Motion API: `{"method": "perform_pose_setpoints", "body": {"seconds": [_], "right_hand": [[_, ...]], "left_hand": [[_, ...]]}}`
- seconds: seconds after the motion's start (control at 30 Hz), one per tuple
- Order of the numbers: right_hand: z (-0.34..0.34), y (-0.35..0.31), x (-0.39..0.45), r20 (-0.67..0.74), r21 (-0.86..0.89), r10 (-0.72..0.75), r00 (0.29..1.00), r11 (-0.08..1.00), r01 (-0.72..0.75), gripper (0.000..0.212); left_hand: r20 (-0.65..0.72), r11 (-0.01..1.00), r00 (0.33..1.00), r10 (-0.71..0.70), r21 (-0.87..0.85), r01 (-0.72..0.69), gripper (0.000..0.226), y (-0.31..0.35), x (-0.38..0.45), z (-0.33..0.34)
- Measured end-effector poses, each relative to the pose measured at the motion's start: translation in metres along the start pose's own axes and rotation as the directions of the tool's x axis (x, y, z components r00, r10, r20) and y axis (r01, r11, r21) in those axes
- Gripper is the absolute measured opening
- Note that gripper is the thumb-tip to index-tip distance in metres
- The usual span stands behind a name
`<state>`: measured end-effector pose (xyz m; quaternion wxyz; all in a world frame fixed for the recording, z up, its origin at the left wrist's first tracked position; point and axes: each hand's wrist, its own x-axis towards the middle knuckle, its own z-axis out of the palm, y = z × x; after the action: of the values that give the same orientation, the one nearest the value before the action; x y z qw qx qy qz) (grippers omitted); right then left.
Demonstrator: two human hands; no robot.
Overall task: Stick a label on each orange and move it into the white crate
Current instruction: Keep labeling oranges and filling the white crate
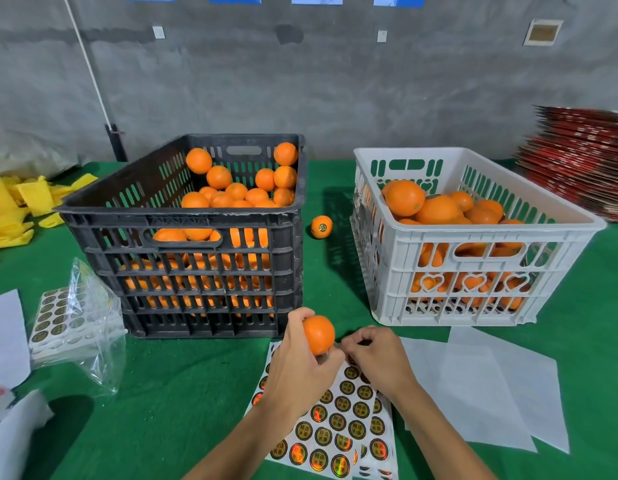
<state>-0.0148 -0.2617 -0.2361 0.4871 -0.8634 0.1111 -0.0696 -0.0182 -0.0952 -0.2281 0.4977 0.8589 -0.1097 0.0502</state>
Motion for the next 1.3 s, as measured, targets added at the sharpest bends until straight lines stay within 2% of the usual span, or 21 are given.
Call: {"method": "perform_pose_setpoints", "body": {"seconds": [0.23, 0.33, 0.43, 0.5, 0.6, 0.73, 0.8, 0.9, 0.97, 1.03, 1.1, 1.2, 1.3], "right_hand": [[-0.003, 0.000, 0.000, 0.023, -0.085, -0.071, 0.997, 0.994, 0.073, 0.020], [-0.006, -0.007, -0.004, -0.114, -0.094, -0.146, 0.983, 0.986, 0.136, 0.019], [-0.006, -0.017, -0.012, -0.251, -0.113, -0.356, 0.900, 0.934, 0.338, 0.017], [-0.002, -0.022, -0.018, -0.239, -0.119, -0.435, 0.868, 0.901, 0.418, 0.016], [0.005, -0.023, -0.020, -0.177, -0.129, -0.469, 0.866, 0.883, 0.452, 0.018], [0.003, -0.021, -0.023, -0.114, -0.090, -0.487, 0.866, 0.873, 0.479, 0.039], [0.002, -0.020, -0.026, -0.085, -0.121, -0.495, 0.865, 0.867, 0.484, 0.041], [0.003, -0.024, -0.028, -0.093, -0.134, -0.472, 0.877, 0.878, 0.459, 0.042], [0.000, -0.034, -0.031, -0.122, -0.102, -0.484, 0.867, 0.874, 0.474, 0.048], [-0.007, -0.050, -0.030, -0.188, -0.124, -0.531, 0.827, 0.847, 0.516, 0.058], [-0.023, -0.071, -0.024, -0.303, -0.213, -0.580, 0.757, 0.815, 0.539, 0.066], [-0.061, -0.105, -0.005, -0.462, -0.367, -0.666, 0.586, 0.745, 0.558, 0.063], [-0.112, -0.132, 0.018, -0.549, -0.522, -0.712, 0.438, 0.701, 0.485, 0.057]], "left_hand": [[-0.003, 0.999, 0.999, -0.044, 0.007, 0.044, 0.062, 0.003, 0.001, -0.004], [0.008, 0.999, 0.999, -0.051, 0.017, 0.051, 0.061, 0.003, 0.003, -0.006], [0.026, 0.999, 0.999, -0.020, 0.046, 0.018, 0.061, 0.000, 0.004, -0.005], [0.030, 0.997, 0.999, 0.012, 0.078, -0.015, 0.062, -0.002, 0.005, -0.004], [0.016, 0.996, 0.999, 0.032, 0.086, -0.033, 0.060, -0.004, 0.006, -0.003], [0.006, 1.000, 1.000, -0.011, 0.005, 0.011, 0.061, -0.010, 0.011, -0.004], [-0.003, 0.999, 1.000, -0.003, -0.042, 0.003, 0.062, -0.011, 0.013, -0.005], [-0.008, 0.988, 0.999, 0.046, -0.147, -0.047, 0.062, -0.006, 0.016, -0.010], [-0.017, 0.977, 0.992, 0.125, -0.173, -0.126, 0.075, 0.002, 0.020, -0.015], [-0.020, 0.962, 0.976, 0.216, -0.165, -0.216, 0.092, 0.017, 0.029, -0.019], [-0.017, 0.944, 0.955, 0.296, -0.148, -0.295, 0.096, 0.042, 0.042, -0.021], [-0.032, 0.893, 0.899, 0.437, -0.104, -0.438, 0.091, 0.100, 0.073, -0.025], [-0.025, 0.819, 0.819, 0.574, -0.008, -0.574, 0.083, 0.168, 0.111, -0.022]]}}
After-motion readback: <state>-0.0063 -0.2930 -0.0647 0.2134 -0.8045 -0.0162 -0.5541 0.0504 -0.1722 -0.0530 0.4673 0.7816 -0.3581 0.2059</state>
